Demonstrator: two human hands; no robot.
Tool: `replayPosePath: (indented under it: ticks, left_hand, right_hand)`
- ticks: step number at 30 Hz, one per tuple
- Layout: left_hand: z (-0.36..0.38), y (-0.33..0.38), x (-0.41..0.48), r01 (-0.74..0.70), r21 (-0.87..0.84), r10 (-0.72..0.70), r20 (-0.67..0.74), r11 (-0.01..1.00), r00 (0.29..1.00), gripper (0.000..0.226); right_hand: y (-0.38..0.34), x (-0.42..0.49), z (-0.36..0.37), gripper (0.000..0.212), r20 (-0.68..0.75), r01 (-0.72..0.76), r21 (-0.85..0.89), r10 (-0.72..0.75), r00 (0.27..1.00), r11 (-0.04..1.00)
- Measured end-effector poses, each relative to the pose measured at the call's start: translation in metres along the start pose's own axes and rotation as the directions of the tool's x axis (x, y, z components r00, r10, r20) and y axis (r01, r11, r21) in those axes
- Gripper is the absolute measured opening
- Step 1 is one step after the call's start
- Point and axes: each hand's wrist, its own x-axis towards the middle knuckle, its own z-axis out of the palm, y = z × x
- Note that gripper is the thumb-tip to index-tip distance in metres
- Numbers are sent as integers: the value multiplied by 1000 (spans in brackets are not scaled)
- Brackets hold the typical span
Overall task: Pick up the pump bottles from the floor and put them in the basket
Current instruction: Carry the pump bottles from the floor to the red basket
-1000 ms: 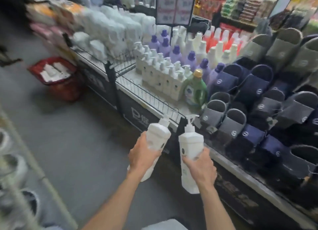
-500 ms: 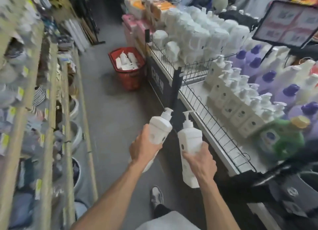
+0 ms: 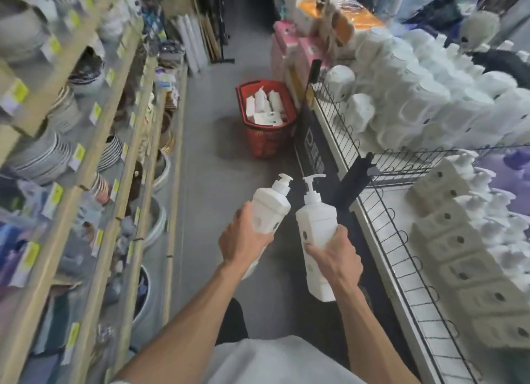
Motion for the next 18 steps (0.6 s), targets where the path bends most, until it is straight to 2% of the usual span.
replayPosePath:
  ticks: [6,13,18]
  left_hand:
    - [-33,-9,107,-12,13,12,2,1000,1000,72]
    - [-87,-29,245,-26,41,25,20,999,999,61]
    - [-110,-38,325,-16,25,16,-3,1000,1000,70]
  right_hand:
    - [-78,69,21,64,10,-11,-20,11,1000,1000]
    - [-179,154,56,59,-22,-54,-25,53,998,998]
    - [-247,203,81,58,-10,-62,-30,62,998,998]
